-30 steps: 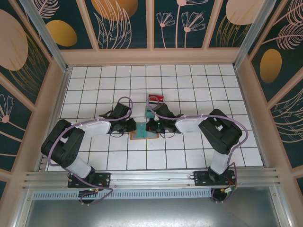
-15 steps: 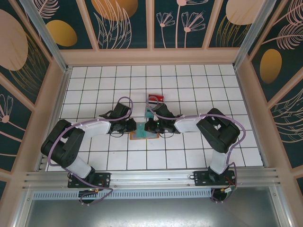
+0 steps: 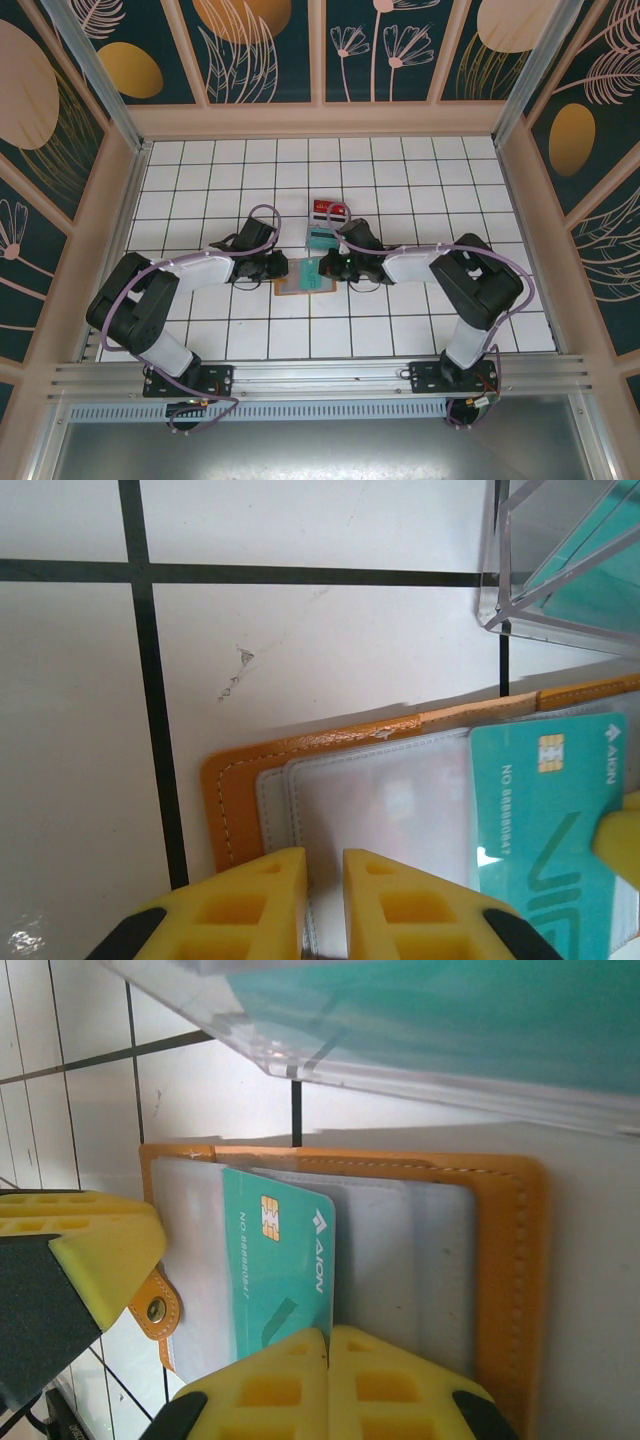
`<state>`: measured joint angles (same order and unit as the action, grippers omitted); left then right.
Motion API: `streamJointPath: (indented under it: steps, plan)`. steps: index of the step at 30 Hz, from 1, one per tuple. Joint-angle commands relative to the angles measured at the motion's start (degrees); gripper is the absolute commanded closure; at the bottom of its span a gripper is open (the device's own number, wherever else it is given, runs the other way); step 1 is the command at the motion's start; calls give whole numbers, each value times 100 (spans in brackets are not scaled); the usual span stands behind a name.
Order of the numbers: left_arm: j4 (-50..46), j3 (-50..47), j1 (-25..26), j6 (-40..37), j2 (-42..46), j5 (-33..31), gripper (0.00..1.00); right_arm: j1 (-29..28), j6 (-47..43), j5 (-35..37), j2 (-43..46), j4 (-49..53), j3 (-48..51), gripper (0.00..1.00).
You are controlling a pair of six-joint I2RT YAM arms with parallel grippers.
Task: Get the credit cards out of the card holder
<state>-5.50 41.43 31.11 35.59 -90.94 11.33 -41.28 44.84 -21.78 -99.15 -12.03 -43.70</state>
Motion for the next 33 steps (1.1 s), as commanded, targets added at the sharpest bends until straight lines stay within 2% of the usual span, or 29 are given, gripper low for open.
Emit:
streamJointPath:
  steps: [1, 7, 10, 15, 18, 23, 28, 33]
  plan:
    - [-158, 7, 2, -78, -118, 23, 80, 126, -274, 86, 318, 231, 149, 100]
    - [-230, 118, 2, -96, -8, 49, 79, 309, -723, 69, 824, 690, 83, 100]
    - [-294, 181, 9, -101, 86, 19, 78, 387, -1215, 184, 1061, 1239, -204, 100]
    - [-325, 274, 10, -11, 348, -31, 65, 414, -2624, 786, 1271, 2511, -1086, 100]
    - [-320, 313, 6, 40, 528, -27, 51, 417, -3554, 1218, 1211, 3145, -1667, 100]
    - [-320, 311, 8, 119, 814, -134, 37, 292, -5288, 1801, 1107, 3376, -2087, 100]
    - [-355, 186, 4, 207, 1030, -353, 33, 58, -6681, 2202, 939, 3263, -2319, 100]
    - [-425, 113, 2, 237, 1142, -471, 33, 34, -7277, 2350, 379, 3655, -2905, 100]
